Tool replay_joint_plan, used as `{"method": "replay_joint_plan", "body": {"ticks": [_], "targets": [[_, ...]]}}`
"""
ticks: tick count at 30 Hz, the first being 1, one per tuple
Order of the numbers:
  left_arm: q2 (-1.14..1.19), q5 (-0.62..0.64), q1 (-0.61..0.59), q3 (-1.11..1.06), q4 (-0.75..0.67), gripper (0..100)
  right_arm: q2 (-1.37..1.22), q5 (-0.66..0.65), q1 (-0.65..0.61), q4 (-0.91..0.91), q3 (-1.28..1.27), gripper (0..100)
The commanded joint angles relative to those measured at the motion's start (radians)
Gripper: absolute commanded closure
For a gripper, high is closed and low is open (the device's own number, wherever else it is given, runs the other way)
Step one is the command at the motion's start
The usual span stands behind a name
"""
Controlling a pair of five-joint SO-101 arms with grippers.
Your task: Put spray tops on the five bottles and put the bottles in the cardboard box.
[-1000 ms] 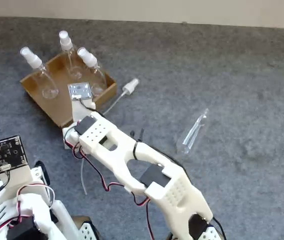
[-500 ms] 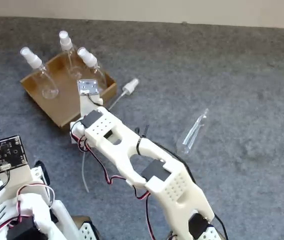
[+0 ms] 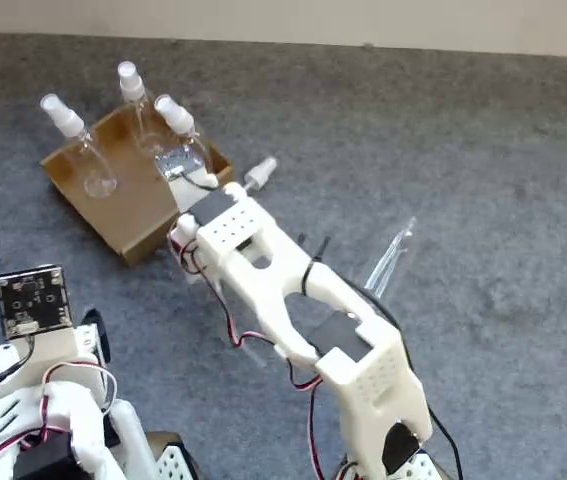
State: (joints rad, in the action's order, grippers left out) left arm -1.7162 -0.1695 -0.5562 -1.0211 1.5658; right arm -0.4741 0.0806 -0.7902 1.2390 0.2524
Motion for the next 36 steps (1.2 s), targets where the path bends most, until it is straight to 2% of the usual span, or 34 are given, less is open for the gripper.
{"method": "replay_joint_plan", "body": {"ticks": [1,6,9,13,21,27,30,36], "targets": [[0.005,-0.002,0.110,-0.002,-0.057,98,0.140,-0.115,0.071,0.094,0.027,99.4],[0.007,0.000,0.231,-0.002,-0.114,98,0.283,-0.298,0.133,0.183,0.025,99.4],[0.007,0.000,0.303,-0.004,-0.127,98,0.366,-0.351,0.173,0.232,0.024,99.4],[0.007,0.000,0.414,-0.030,-0.138,98,0.483,-0.354,0.202,0.297,0.025,99.4],[-0.001,0.002,0.526,-0.150,-0.333,98,0.722,-0.354,0.205,0.346,0.015,99.4],[-0.001,0.181,0.690,-0.162,-0.445,98,0.897,-0.350,0.205,0.380,0.016,99.4],[-0.001,0.203,0.792,-0.193,-0.509,98,0.995,-0.350,0.216,0.380,0.015,99.4],[-0.002,0.262,0.957,-0.323,-0.709,98,1.150,-0.348,0.314,0.377,0.015,99.4]]}}
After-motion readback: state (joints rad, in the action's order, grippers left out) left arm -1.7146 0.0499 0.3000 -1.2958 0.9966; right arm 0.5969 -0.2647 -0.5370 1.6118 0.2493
